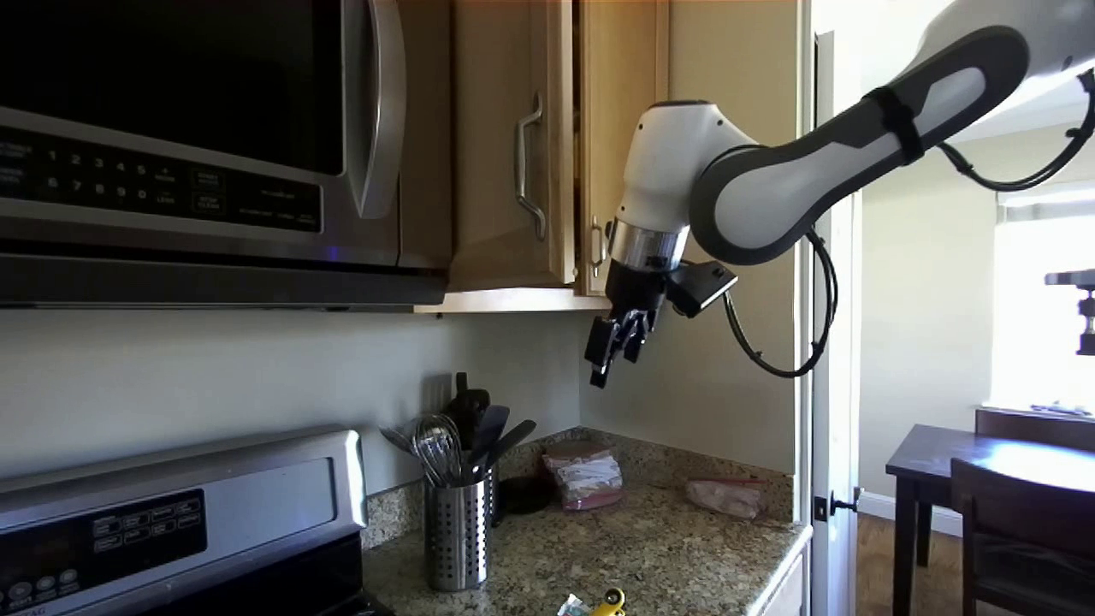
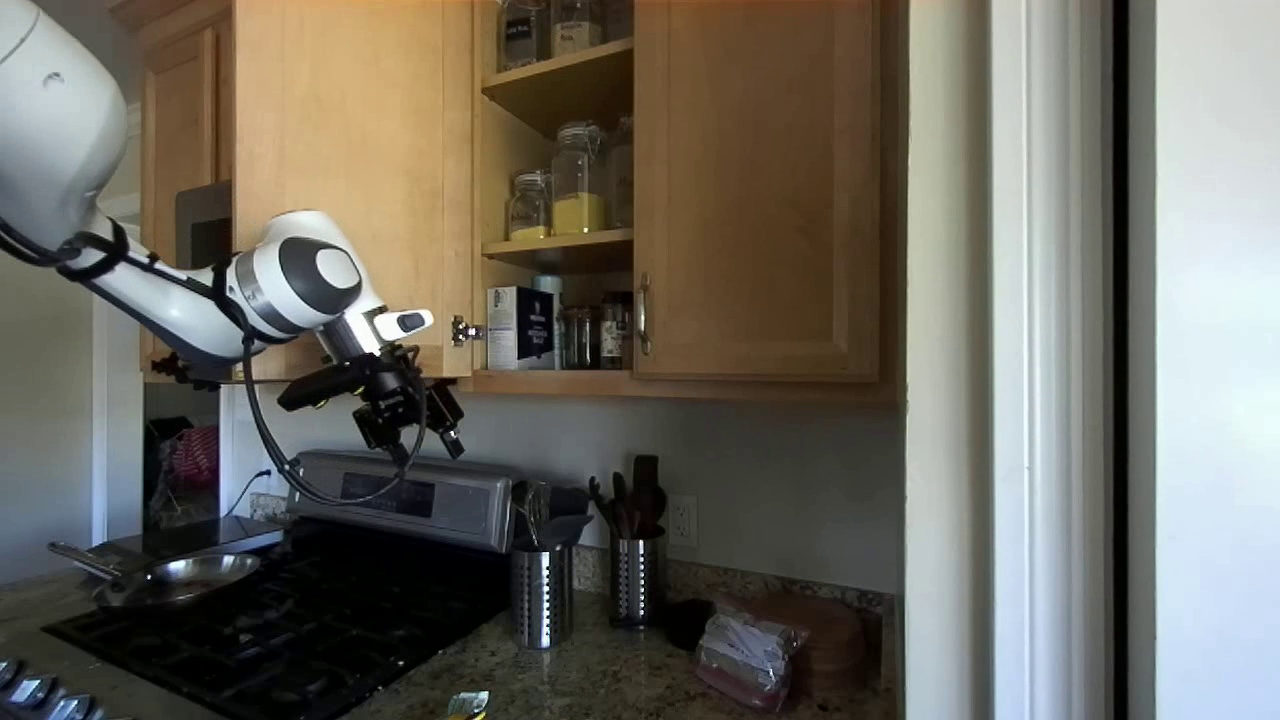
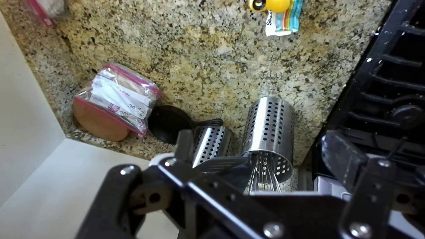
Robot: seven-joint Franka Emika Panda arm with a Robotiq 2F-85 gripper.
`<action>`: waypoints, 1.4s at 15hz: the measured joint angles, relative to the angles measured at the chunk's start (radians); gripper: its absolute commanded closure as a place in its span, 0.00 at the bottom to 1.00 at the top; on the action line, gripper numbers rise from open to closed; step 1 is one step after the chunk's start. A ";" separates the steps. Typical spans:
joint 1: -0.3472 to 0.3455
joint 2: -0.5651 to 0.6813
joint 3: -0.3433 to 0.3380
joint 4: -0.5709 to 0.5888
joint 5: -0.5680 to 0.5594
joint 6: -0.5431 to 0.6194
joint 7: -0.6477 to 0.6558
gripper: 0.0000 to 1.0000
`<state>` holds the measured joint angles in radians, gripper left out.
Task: Open the top cabinet then pick up the yellow object on the counter place it inside the cabinet and then close the cabinet
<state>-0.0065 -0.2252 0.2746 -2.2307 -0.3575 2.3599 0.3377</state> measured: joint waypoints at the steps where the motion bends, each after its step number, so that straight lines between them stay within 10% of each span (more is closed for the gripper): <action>1: 0.001 0.022 -0.003 -0.002 0.000 0.017 0.002 0.00; 21: 0.088 0.358 -0.089 -0.019 0.015 0.231 -0.012 0.00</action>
<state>0.0810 0.1323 0.1860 -2.2494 -0.3429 2.5906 0.3261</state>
